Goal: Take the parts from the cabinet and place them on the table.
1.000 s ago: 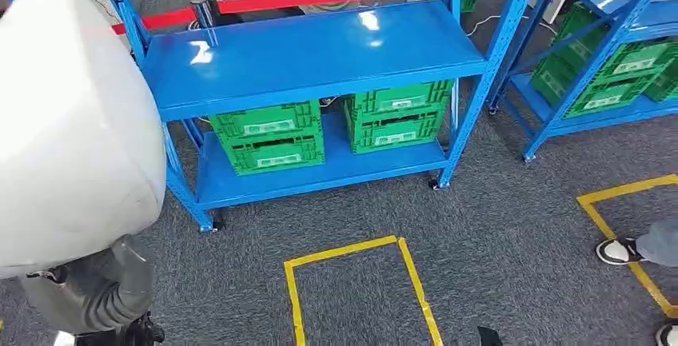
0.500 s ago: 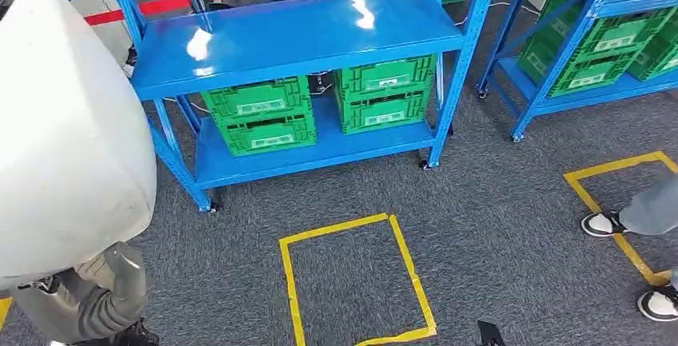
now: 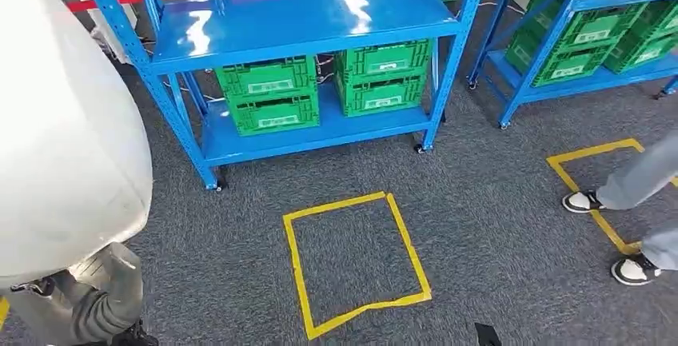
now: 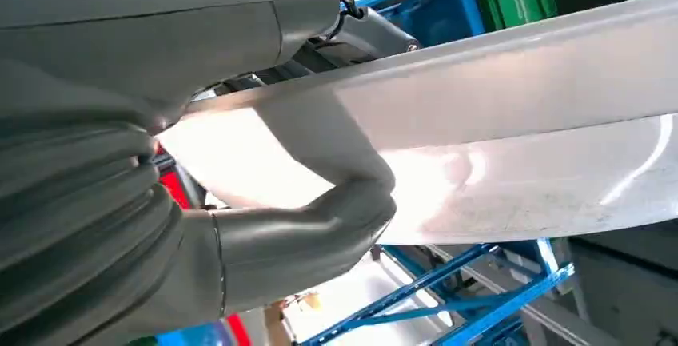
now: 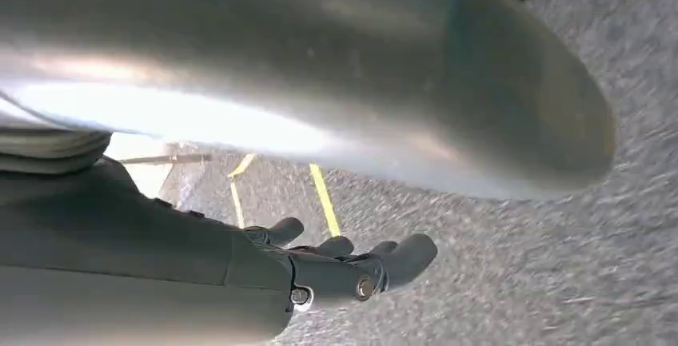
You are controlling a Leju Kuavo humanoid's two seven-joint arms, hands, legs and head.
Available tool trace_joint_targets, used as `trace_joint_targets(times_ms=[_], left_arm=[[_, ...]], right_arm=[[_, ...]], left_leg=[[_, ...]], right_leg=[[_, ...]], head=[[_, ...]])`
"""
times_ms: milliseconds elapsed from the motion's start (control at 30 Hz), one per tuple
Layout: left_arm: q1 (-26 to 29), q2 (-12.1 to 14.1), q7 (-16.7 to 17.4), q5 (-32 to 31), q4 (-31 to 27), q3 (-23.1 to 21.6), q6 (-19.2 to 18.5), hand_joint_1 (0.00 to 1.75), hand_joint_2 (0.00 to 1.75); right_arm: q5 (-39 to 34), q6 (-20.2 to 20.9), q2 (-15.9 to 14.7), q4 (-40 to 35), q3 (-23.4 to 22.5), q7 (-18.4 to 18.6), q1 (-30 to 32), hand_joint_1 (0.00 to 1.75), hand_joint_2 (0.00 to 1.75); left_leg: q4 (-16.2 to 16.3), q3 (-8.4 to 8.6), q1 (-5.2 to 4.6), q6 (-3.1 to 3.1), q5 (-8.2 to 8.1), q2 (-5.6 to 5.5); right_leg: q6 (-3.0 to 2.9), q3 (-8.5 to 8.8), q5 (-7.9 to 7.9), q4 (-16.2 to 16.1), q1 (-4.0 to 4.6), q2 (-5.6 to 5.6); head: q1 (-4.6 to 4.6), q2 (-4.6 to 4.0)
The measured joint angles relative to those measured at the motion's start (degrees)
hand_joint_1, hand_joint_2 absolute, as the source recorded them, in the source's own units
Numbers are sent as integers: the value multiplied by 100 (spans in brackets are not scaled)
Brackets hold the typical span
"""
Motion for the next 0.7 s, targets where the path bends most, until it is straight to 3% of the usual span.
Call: trace_joint_targets(times_ms=[33,67,100,133,233,267,300,367,400,433,467,500,533,567,600,633,667,700], left_arm=[[1,0,0,-4,-2,2,11,175,175],[1,-2,0,-7,-4,4,13,175,175],[5,-2,0,-7,-24,4,15,175,175],[5,-2,0,-13,-39,11,17,175,175],[7,-2,-7,-15,-44,17,24,175,175],[19,0,-7,-9,-46,33,22,175,175],[18,0,-9,2,-46,61,22,175,175],[17,0,-9,9,-48,83,22,175,175],[28,0,-11,9,-46,85,17,175,175],[34,2,-18,9,-46,94,15,175,175],[36,2,-20,11,-46,94,9,175,175],[35,0,-22,11,-46,96,4,175,175],[33,0,-28,11,-46,96,-2,175,175],[25,-2,-28,11,-50,96,-11,175,175],[17,-2,-31,11,-64,96,-13,175,175],[-9,-7,-39,11,-112,98,-24,175,175],[-32,-7,-53,11,-114,101,-22,175,175],[-23,-7,-55,11,-111,101,-24,175,175]], right_arm=[[11,0,-4,0,0,-7,1,0,0],[11,0,-4,0,0,-20,-6,0,0],[11,0,-2,0,0,-24,-27,0,0],[13,0,-2,0,0,-33,-32,0,0],[11,0,-2,0,0,-33,-5,0,0],[15,0,9,0,2,-33,-8,0,0],[17,-6,7,0,0,-16,-17,0,0],[31,-17,7,0,2,-11,-22,0,0],[46,-20,7,0,0,4,-22,0,0],[55,-22,7,0,2,2,-19,0,0],[61,-22,7,0,2,0,-20,0,0],[66,-22,7,0,2,-9,-23,0,0],[66,-22,9,0,2,-15,-25,0,0],[68,-22,11,0,2,-15,-30,0,0],[70,-20,26,0,2,-18,-35,0,0],[72,-13,72,-2,2,-35,-33,0,0],[72,-15,68,0,2,-48,-36,0,0],[70,-17,68,0,2,-50,-37,0,0]], left_leg=[[78,-140,-8,-7,49,-3],[176,-256,-11,-21,86,-9],[288,-366,-67,-36,97,-17],[368,-406,-72,-51,116,-15],[367,-420,-69,-80,251,-11],[417,-454,-44,-147,136,-42],[599,-514,-16,-235,-207,-51],[1346,-687,77,-343,-897,-48],[1756,-753,116,-377,-1094,-47],[2028,-758,148,-399,-1099,-46],[2093,-679,170,-411,-950,-47],[1919,-467,181,-406,-698,-48],[1532,-142,184,-375,-506,-49],[1010,255,164,-308,-464,-58],[407,733,134,-229,-637,-63],[-48,977,83,-199,-806,-46],[-110,982,61,-216,-822,-59],[-117,939,26,-167,-765,-54]], right_leg=[[-28,329,118,-338,27,0],[-32,768,2,-861,30,-2],[-42,1175,-370,-1485,43,-4],[-155,1269,-542,-1693,47,29],[-242,1163,-434,-1656,49,3],[-284,1101,-363,-1662,23,-38],[-317,1031,-286,-1663,11,-36],[-320,854,-142,-1661,-1,-39],[-305,749,-64,-1658,-12,-42],[-281,678,13,-1652,-27,-54],[-261,581,83,-1652,-38,-65],[-242,481,164,-1651,-44,-69],[-222,403,232,-1652,-46,-68],[-208,355,295,-1654,-52,-65],[-173,344,347,-1663,-82,-63],[-132,337,399,-1676,-87,-54],[-96,328,465,-1707,-111,-71],[-46,325,553,-1768,-142,-78]], head=[[0,0],[17,0],[57,0],[66,0],[42,0],[41,0],[15,0],[11,0],[9,0],[9,0],[7,0],[11,0],[11,0],[9,0],[18,0],[-2,0],[18,0],[9,0]])
